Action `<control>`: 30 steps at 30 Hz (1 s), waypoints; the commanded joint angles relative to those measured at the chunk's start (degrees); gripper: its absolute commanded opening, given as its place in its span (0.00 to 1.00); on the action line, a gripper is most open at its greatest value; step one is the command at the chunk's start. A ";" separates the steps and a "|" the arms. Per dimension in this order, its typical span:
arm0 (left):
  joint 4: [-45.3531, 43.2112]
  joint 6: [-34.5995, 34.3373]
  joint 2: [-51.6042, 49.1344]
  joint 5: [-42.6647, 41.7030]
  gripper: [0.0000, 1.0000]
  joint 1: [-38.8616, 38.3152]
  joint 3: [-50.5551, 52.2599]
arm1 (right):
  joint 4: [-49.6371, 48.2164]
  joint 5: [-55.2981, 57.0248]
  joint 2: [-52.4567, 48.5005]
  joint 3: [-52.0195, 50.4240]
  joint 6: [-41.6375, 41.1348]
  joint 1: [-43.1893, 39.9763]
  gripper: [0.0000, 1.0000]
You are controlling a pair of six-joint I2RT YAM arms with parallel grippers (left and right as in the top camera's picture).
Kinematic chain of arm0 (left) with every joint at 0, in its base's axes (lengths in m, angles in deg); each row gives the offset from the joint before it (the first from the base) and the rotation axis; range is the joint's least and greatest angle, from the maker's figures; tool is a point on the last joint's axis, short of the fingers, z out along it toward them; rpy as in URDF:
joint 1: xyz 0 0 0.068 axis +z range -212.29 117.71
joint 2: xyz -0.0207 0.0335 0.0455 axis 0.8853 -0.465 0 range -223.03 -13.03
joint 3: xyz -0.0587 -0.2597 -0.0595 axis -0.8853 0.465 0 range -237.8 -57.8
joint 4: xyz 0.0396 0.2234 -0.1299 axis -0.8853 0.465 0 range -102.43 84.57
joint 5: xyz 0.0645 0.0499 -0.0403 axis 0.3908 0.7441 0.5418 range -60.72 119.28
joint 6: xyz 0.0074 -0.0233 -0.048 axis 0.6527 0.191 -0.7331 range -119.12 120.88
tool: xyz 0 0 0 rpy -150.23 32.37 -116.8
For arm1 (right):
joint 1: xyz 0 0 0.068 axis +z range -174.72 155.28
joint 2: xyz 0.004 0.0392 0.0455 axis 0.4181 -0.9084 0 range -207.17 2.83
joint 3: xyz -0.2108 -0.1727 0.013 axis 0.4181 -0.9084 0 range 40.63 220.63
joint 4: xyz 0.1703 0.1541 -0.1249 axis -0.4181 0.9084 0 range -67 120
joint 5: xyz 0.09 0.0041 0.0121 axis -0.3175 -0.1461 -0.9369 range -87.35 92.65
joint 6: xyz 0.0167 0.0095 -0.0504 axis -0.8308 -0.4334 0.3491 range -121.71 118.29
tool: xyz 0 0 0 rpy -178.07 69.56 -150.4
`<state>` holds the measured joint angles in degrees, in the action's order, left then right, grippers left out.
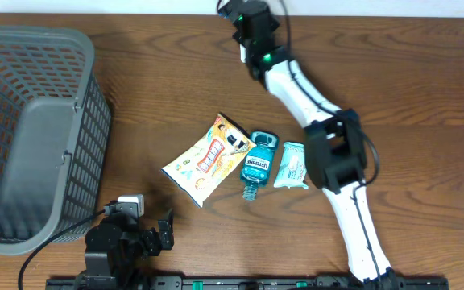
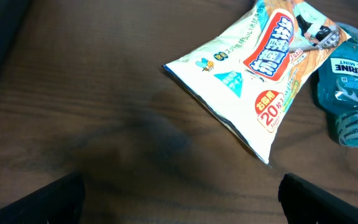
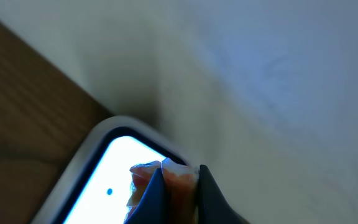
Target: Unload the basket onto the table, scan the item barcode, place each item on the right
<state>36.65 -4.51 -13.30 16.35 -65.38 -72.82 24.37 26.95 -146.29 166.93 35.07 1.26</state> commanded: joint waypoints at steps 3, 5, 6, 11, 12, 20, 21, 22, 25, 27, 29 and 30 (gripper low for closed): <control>1.88 -0.31 0.04 0.55 1.00 0.02 0.09 | 0.76 6.56 -2.43 1.11 2.01 1.25 0.01; 1.88 -0.28 0.04 0.55 1.00 0.02 0.09 | 0.72 9.31 -1.07 1.22 2.10 1.46 0.01; 1.88 -0.31 0.04 0.55 0.99 0.02 0.09 | 1.03 10.40 -0.02 1.20 2.10 1.44 0.01; 1.88 -0.31 0.04 0.55 0.99 0.02 0.09 | 10.62 12.11 8.46 1.20 1.90 -0.11 0.01; 1.88 -0.28 0.04 0.55 0.99 0.02 0.09 | 12.98 12.83 10.29 1.20 1.22 -0.68 0.01; 1.88 -0.28 0.04 0.55 0.99 0.02 0.09 | 33.42 16.33 22.91 1.20 -10.38 -9.64 0.01; 1.88 -0.28 0.04 0.55 0.99 0.02 0.09 | 36.74 16.33 23.91 1.20 -13.88 -11.87 0.01; 1.88 -0.31 0.04 0.55 0.99 0.02 0.09 | 39.36 16.31 24.44 1.20 -17.03 -13.99 0.01; 1.88 -0.28 0.04 0.55 0.99 0.02 0.09 | 46.53 16.20 24.72 1.14 -27.50 -21.42 0.01; 1.88 -0.31 0.04 0.55 0.99 0.02 0.09 | 50.21 16.06 24.30 0.39 -35.87 -26.82 0.01; 1.88 -0.31 0.04 0.55 0.99 0.02 0.09 | 52.17 15.15 24.24 -1.46 -42.58 -32.24 0.01; 1.88 -0.31 0.04 0.55 0.99 0.02 0.09 | 52.24 14.32 24.24 -2.99 -45.05 -34.84 0.01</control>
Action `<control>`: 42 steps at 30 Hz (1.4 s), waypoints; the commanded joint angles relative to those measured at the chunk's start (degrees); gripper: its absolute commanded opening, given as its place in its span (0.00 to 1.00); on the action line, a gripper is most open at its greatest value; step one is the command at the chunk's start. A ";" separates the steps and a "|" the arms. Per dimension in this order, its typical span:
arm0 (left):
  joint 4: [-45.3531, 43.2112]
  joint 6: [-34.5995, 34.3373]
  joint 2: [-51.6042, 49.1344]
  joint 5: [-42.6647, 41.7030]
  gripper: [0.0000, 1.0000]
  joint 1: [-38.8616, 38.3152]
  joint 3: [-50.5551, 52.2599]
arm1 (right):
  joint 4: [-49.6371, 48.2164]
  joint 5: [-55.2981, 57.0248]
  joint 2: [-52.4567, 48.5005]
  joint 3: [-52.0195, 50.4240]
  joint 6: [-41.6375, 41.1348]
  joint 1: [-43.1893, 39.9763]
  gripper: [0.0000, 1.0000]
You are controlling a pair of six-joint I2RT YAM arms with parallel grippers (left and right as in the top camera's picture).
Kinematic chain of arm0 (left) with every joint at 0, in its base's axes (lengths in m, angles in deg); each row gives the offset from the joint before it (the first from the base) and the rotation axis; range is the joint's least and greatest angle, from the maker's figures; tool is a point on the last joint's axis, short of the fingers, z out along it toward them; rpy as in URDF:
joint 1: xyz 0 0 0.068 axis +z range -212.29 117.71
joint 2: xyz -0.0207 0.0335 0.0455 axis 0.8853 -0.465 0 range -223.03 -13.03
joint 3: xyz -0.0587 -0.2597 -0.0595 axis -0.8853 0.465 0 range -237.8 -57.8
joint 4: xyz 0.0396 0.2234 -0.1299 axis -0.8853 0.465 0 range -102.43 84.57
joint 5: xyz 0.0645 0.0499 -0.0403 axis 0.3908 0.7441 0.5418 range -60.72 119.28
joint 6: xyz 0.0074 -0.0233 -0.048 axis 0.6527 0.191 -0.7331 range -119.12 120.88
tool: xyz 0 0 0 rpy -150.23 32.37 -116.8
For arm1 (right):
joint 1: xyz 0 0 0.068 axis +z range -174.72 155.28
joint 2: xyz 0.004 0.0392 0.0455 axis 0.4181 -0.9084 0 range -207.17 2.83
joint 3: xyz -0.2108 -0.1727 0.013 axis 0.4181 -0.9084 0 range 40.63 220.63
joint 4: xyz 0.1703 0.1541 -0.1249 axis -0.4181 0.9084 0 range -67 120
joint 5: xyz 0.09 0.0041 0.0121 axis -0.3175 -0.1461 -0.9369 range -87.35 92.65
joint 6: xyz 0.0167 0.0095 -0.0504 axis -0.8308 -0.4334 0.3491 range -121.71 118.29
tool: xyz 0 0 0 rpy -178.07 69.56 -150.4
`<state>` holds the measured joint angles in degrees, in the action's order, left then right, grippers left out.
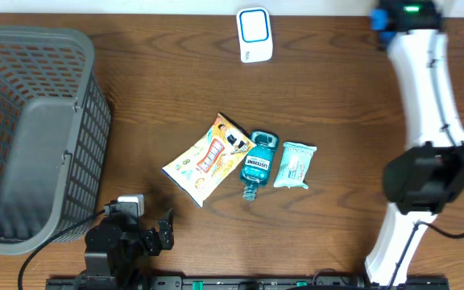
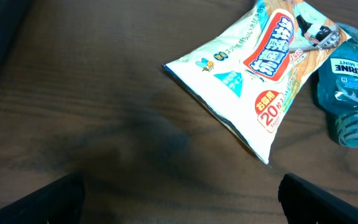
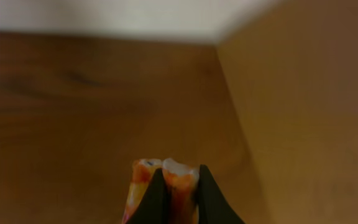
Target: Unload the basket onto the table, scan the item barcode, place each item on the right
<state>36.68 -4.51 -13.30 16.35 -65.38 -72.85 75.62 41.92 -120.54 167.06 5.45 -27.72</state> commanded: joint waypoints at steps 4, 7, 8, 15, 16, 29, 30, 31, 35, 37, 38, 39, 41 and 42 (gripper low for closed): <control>1.86 -0.28 0.04 0.55 0.99 0.02 0.11 | -1.05 -3.89 -1.51 -10.38 -20.57 -15.76 0.01; 1.86 -0.31 0.04 0.55 0.99 0.02 0.11 | -4.74 -9.46 -1.51 -16.50 -20.92 -21.97 0.01; 1.86 -0.28 0.04 0.55 0.99 0.02 0.11 | -6.21 -11.02 -1.51 -18.60 -21.33 -23.69 0.01; 1.86 -0.31 0.04 0.55 0.99 0.02 0.11 | -16.04 -22.67 -1.51 -29.57 -21.94 -33.81 0.01; 1.86 -0.31 0.04 0.55 0.99 0.02 0.11 | -16.35 -24.39 -1.51 -29.97 -21.99 -34.99 0.01; 1.86 -0.31 0.04 0.55 0.99 0.02 0.11 | -10.67 -41.40 -0.33 -23.87 -21.24 -37.42 0.58; 1.86 -0.31 0.04 0.55 0.99 0.02 0.11 | -9.31 -41.48 -0.07 -22.38 -21.29 -36.63 0.64; 1.86 -0.31 0.04 0.55 0.99 0.02 0.11 | -8.15 -41.59 0.17 -21.09 -21.31 -35.91 0.76; 1.86 -0.31 0.04 0.55 0.99 0.02 0.11 | -2.82 -41.46 2.08 -14.86 -23.17 -31.76 0.99; 1.86 -0.31 0.04 0.55 0.99 0.02 0.11 | -0.50 -41.35 3.76 -12.35 -25.59 -29.38 0.99; 1.86 -0.31 0.04 0.55 0.99 0.02 0.11 | 0.11 -41.40 4.50 -11.63 -26.25 -28.44 0.99; 1.86 -0.28 0.04 0.55 0.99 0.02 0.11 | 0.98 -41.62 5.66 -10.91 -27.36 -27.06 0.99; 1.86 -0.31 0.04 0.55 0.99 0.02 0.11 | 1.84 -43.36 7.72 -10.69 -28.20 -24.70 0.99; 1.86 -0.31 0.04 0.55 0.99 0.02 0.11 | 2.58 -44.52 8.55 -10.69 -28.17 -23.43 0.99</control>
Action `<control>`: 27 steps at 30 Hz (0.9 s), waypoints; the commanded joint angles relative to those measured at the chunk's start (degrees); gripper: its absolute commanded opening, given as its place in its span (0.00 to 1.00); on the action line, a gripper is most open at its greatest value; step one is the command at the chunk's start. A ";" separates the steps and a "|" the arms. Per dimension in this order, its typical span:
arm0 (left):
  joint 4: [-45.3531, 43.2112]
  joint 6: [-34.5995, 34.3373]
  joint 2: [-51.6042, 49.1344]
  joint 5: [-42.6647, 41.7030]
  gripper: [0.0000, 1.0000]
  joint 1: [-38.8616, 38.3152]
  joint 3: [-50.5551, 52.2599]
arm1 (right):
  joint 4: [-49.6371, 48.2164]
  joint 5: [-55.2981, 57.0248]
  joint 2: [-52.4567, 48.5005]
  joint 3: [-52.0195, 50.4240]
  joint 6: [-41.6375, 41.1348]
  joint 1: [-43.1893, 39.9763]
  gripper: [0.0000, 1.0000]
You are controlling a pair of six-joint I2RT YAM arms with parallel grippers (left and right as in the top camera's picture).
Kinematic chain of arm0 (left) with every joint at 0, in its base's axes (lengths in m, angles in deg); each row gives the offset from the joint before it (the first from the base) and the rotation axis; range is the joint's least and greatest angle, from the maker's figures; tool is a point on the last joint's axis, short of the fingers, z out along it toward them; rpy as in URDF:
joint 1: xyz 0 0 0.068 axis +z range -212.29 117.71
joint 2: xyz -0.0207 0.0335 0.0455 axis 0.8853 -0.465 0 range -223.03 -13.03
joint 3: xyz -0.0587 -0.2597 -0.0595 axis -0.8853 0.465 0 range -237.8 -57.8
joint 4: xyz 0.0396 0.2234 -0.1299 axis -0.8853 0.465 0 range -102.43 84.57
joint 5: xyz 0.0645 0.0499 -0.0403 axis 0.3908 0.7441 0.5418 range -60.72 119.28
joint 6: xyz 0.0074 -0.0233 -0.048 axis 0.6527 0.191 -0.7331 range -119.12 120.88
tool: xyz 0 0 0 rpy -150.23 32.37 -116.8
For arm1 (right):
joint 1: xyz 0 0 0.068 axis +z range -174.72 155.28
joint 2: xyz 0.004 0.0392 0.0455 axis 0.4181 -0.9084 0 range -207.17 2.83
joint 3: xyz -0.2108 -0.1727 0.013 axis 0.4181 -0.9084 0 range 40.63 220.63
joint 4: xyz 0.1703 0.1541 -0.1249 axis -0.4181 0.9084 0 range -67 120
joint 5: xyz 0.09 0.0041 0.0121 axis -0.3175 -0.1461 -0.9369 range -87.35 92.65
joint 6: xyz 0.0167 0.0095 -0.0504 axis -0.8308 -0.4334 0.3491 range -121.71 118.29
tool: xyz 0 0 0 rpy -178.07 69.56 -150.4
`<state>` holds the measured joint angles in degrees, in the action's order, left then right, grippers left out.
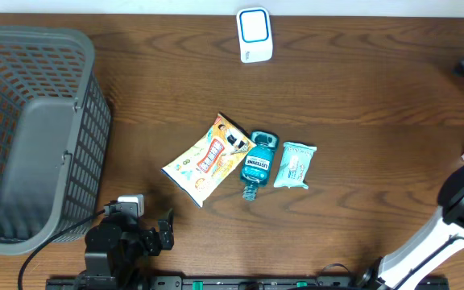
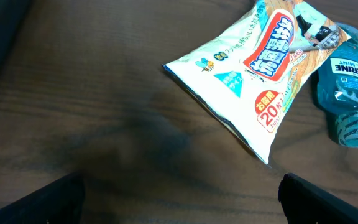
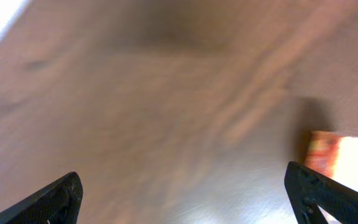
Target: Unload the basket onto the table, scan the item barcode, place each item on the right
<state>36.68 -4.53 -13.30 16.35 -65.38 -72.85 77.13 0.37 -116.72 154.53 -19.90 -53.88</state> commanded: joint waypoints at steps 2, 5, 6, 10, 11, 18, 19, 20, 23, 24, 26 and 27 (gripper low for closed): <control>1.86 -0.28 0.04 0.57 0.99 0.02 0.11 | 4.02 -4.28 5.81 1.84 -3.04 5.55 0.99; 1.86 -0.28 0.04 0.55 0.99 0.02 0.11 | 8.57 -5.99 5.97 1.31 -5.73 10.47 0.99; 1.86 -0.28 0.04 0.55 0.99 0.02 0.11 | 9.01 -6.99 5.95 0.44 -6.73 12.39 0.99; 1.86 -0.26 0.04 0.55 0.99 0.02 0.11 | 8.79 -12.96 5.95 -4.02 -7.48 20.52 0.99; 1.86 -0.26 0.04 0.55 0.99 0.02 0.11 | 8.76 -13.84 5.95 -4.96 -7.41 22.34 0.99; 1.86 -0.28 0.04 0.57 0.99 0.02 0.11 | 17.81 -13.88 5.97 -6.86 0.15 32.33 0.99; 1.86 -0.26 0.04 0.55 0.99 0.02 0.11 | 19.43 -13.68 5.97 -6.86 0.50 33.66 0.99; 1.86 -0.28 0.04 0.55 0.99 0.02 0.11 | 21.16 -13.09 5.97 -6.88 0.48 35.06 0.99; 1.86 -0.26 0.04 0.57 0.99 0.02 0.11 | 24.30 -9.77 5.97 -7.67 0.44 39.43 0.99; 1.86 -0.26 0.04 0.55 0.99 0.02 0.11 | 25.24 -8.39 5.97 -7.89 0.42 40.70 0.99; 1.86 -0.28 0.04 0.55 0.99 0.02 0.11 | 26.34 -5.22 5.97 -8.85 -0.26 42.97 0.99; 1.86 -0.28 0.04 0.55 0.99 0.02 0.11 | 26.86 -3.19 5.97 -9.64 -1.36 44.09 0.99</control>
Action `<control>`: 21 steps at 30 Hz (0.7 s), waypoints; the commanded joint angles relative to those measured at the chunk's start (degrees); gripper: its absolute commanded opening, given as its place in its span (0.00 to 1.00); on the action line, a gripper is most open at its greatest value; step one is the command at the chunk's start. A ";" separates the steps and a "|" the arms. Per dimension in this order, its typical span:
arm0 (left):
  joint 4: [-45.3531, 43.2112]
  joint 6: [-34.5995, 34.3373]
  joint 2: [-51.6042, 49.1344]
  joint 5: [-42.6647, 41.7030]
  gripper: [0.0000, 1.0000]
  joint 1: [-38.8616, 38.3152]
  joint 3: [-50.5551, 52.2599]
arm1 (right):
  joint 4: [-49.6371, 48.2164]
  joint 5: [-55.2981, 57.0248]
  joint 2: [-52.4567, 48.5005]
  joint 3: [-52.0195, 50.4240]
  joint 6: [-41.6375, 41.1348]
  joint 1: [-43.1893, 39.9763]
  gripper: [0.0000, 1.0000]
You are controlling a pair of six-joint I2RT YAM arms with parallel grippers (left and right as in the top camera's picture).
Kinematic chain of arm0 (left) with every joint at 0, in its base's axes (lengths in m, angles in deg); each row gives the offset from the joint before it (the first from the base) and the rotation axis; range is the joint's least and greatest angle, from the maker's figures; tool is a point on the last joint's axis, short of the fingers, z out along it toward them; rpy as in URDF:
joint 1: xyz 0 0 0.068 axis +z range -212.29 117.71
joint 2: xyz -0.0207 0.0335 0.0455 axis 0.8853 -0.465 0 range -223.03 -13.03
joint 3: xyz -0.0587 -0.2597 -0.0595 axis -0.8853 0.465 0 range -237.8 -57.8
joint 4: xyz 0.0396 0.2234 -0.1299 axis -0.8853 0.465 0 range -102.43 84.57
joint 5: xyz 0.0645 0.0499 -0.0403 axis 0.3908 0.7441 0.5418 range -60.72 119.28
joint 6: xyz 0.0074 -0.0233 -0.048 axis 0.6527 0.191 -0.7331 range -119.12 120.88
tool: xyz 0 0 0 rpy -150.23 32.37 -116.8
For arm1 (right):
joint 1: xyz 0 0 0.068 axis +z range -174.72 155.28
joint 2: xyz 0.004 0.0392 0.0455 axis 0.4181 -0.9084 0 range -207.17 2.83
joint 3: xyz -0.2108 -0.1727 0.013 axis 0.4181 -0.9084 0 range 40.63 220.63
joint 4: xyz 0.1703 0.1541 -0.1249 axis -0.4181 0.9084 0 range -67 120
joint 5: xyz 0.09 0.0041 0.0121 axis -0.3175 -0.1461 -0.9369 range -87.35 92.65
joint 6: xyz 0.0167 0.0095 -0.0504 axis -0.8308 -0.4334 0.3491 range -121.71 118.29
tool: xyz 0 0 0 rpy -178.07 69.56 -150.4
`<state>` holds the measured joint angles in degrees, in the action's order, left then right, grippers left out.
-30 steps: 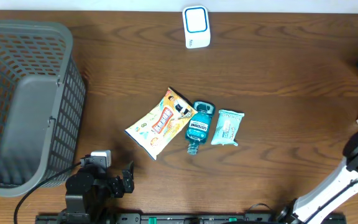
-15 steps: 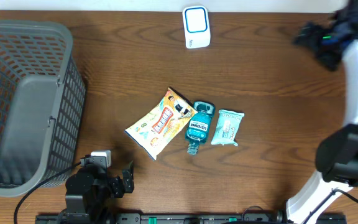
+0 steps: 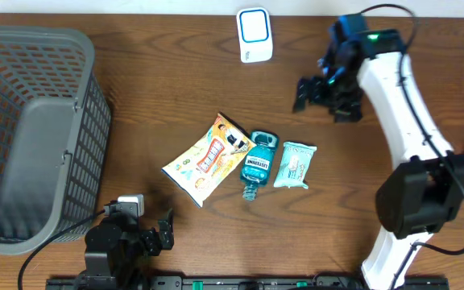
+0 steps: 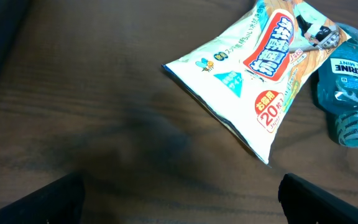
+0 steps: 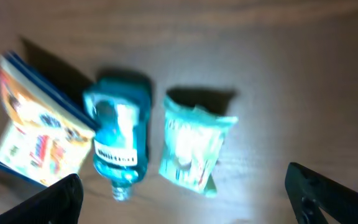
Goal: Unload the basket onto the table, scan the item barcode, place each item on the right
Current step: 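Reach the right gripper to the white wipes pack and grasp it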
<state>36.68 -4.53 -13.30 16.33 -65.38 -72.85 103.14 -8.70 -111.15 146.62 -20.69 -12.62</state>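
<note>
The white scanner (image 3: pixel 254 34) with a blue face lies at the back of the table. Mid-table lie a yellow snack bag (image 3: pixel 208 159), a blue mouthwash bottle (image 3: pixel 258 165) and a pale green wipes pack (image 3: pixel 293 165). My right gripper (image 3: pixel 326 101) hangs open behind the wipes pack, holding nothing. In the right wrist view the gripper (image 5: pixel 185 208) looks down on the wipes pack (image 5: pixel 194 146), bottle (image 5: pixel 120 146) and bag (image 5: pixel 36 140). My left gripper (image 4: pixel 182 202) rests open at the front edge, with the bag (image 4: pixel 253 74) ahead of it.
A grey mesh basket (image 3: pixel 31 129) fills the left side. A small orange item lies at the table's right edge. The left arm's base (image 3: pixel 119 242) sits at the front left.
My right gripper has moved from the table's right edge to above the middle, behind the wipes pack, and is still open. The left arm and the three items have not moved.
My right gripper was shut on a small orange item over the scanner. Then it held the item at the far right back corner. Then it was open at the right edge with the item lying there. Now it hangs open over the middle items.
</note>
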 commanded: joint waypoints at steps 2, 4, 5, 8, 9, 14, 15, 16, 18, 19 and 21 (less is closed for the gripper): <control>1.86 -0.28 0.04 0.57 0.99 0.02 0.11 | 2.95 9.97 0.39 -3.41 -4.96 4.68 0.99; 1.86 -0.28 0.04 0.59 0.99 0.02 0.11 | 4.15 12.02 0.39 -5.62 -8.11 6.25 0.99; 1.86 -0.28 0.04 0.57 0.99 0.02 0.11 | 4.35 12.46 0.39 -6.84 -9.11 7.10 0.99; 1.86 -0.28 0.04 0.57 0.99 0.02 0.11 | 3.72 13.14 0.39 -10.21 -11.43 8.96 0.99; 1.86 -0.28 0.04 0.57 1.00 0.02 0.11 | 2.99 13.88 0.39 -11.50 -12.13 9.42 0.99; 1.86 -0.28 0.04 0.59 0.99 0.02 0.11 | 0.50 15.56 0.96 -18.80 -15.58 10.51 0.97; 1.86 -0.28 0.04 0.57 0.99 0.02 0.11 | -0.98 15.58 1.36 -20.44 -15.72 10.60 0.96; 1.86 -0.26 0.04 0.57 0.99 0.02 0.11 | -2.95 15.58 2.08 -22.43 -15.72 10.67 0.96; 1.86 -0.28 0.04 0.57 0.99 0.02 0.11 | -8.15 15.43 3.82 -27.04 -15.96 10.84 0.96; 1.86 -0.28 0.04 0.57 0.99 0.02 0.11 | -10.71 15.32 4.48 -29.05 -16.17 10.84 0.96; 1.86 -0.26 0.04 0.57 0.99 0.02 0.11 | -15.61 15.43 5.35 -32.48 -16.15 10.82 0.93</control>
<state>36.68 -4.53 -13.30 16.33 -65.38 -72.85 91.95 5.46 -109.35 118.67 -34.90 -2.13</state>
